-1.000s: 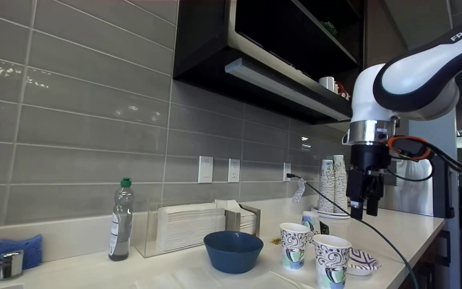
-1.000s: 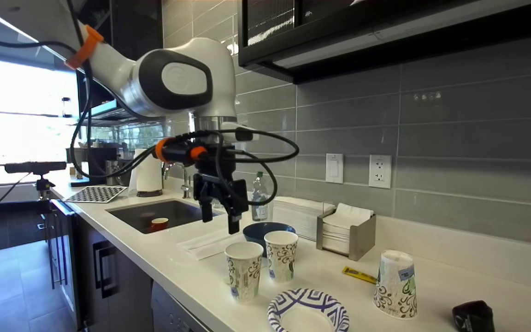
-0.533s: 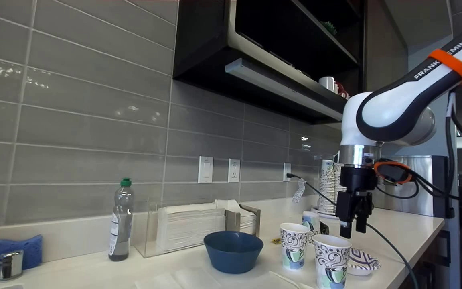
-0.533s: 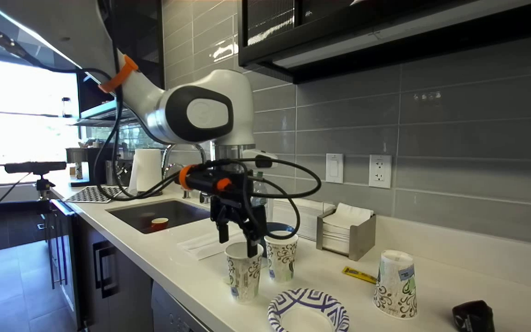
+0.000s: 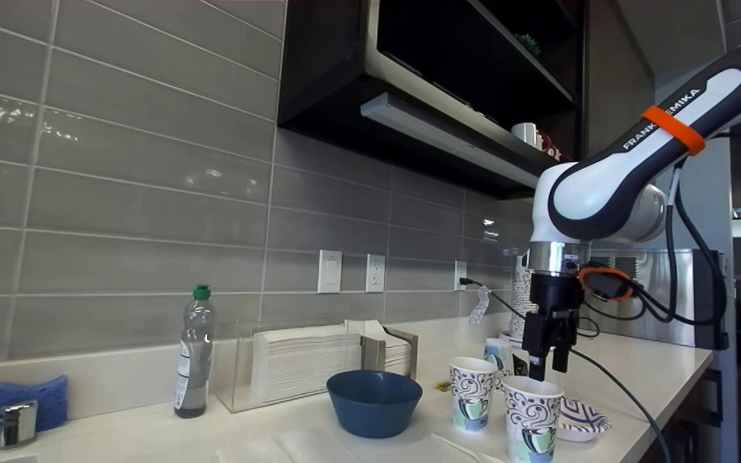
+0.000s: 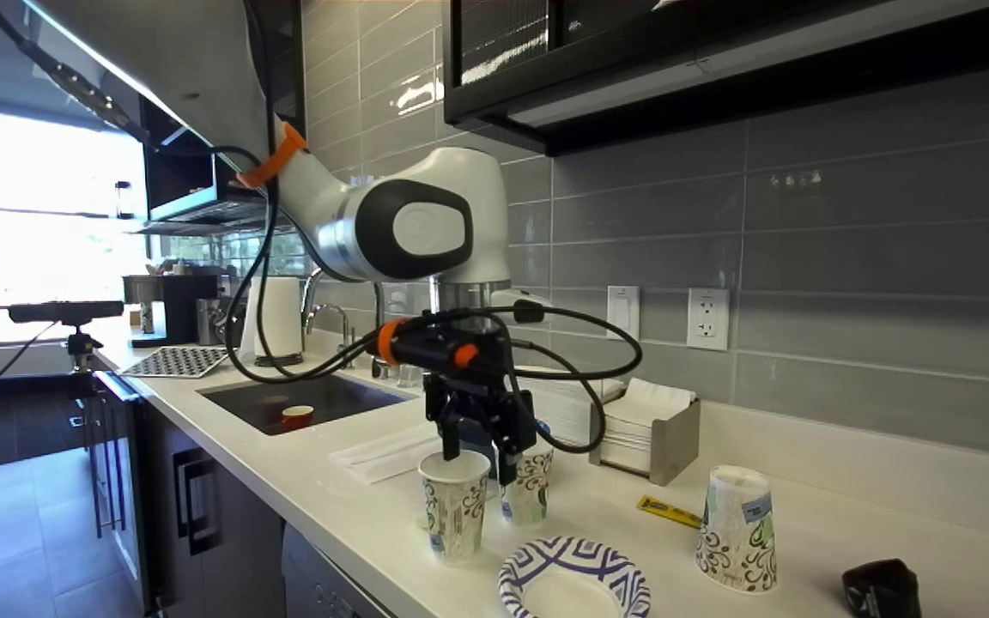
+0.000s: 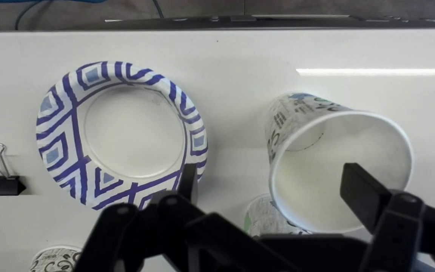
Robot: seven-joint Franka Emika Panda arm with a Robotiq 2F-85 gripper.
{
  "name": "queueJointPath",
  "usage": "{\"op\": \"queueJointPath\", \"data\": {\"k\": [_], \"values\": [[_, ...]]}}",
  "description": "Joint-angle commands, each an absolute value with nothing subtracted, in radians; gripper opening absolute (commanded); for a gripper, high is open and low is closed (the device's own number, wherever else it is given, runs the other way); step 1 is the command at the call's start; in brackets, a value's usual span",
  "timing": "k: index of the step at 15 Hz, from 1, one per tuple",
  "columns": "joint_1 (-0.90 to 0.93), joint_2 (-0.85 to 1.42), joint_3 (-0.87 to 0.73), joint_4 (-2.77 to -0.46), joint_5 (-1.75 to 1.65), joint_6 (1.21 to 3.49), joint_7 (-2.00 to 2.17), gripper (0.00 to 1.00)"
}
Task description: Stack up the two paper cups on the left, put the paper cups in the blue bowl and move the blue bowl to the left
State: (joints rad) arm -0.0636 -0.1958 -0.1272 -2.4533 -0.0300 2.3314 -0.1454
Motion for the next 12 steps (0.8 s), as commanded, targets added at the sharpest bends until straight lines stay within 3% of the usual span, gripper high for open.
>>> {"op": "queueJointPath", "data": {"k": [1, 9, 11, 12], "values": [[-0.076, -0.149, -0.133, -2.413, -0.024, 2.333, -0.183, 0.68], [-0.083, -0.15, -0.153, -2.415, 0.007, 2.325, -0.224, 0.1], [-0.084, -0.147, -0.155, -2.415, 0.013, 2.326, -0.232, 0.0], [-0.084, -0.146, -0.157, -2.415, 0.018, 2.326, -0.236, 0.0]]}}
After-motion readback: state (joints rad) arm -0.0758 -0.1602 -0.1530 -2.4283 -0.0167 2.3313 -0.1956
